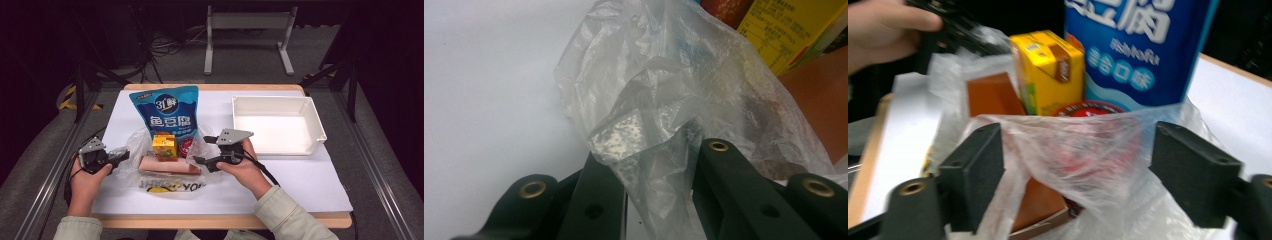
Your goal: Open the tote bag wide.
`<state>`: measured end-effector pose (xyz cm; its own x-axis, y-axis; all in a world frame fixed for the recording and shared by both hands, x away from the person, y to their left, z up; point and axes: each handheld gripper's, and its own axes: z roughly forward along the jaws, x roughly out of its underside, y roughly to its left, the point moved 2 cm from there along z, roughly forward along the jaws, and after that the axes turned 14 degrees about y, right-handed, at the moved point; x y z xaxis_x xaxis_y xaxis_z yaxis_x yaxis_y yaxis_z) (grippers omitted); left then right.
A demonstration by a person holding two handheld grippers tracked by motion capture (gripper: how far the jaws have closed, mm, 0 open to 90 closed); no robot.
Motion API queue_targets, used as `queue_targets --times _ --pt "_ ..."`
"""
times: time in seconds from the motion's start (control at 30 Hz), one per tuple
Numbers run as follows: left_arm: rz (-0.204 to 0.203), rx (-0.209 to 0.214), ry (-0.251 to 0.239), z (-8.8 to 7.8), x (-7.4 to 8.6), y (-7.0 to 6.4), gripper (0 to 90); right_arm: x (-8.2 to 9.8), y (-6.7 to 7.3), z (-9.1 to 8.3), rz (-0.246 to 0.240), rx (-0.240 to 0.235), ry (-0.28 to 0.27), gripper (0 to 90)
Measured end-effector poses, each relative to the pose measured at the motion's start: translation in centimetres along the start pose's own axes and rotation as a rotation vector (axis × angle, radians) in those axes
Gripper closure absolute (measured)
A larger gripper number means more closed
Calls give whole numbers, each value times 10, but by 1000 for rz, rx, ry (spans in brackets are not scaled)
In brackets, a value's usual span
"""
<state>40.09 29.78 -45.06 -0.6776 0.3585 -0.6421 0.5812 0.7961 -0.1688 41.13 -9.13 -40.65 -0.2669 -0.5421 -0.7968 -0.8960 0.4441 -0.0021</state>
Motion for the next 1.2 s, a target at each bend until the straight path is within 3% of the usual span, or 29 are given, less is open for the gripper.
queue_targets --times 0.17,0.2,0.23,0.3,0.33,0.37,0.43,0.77,1.2 --pt "-6 1 0 1 0 0 796 5 -5 6 56 19 51 243" --pt "-2 -2 1 1 0 0 794 7 -7 6 68 1 84 400" --pt "-3 -1 1 1 0 0 794 7 -7 6 68 1 84 400" --pt "-4 -1 0 1 0 0 793 9 -7 4 45 2 113 607" --pt "-5 -1 0 1 0 0 792 9 -8 2 35 18 131 764" --pt "-4 -2 0 1 0 0 792 9 -8 2 35 18 131 764" --pt "3 -4 4 0 0 0 792 12 -10 -1 29 45 157 880" --pt "-8 -7 12 2 3 1 849 29 -16 3 1 163 290 896" --pt "-11 -5 9 3 5 2 879 53 -22 6 21 194 326 895"
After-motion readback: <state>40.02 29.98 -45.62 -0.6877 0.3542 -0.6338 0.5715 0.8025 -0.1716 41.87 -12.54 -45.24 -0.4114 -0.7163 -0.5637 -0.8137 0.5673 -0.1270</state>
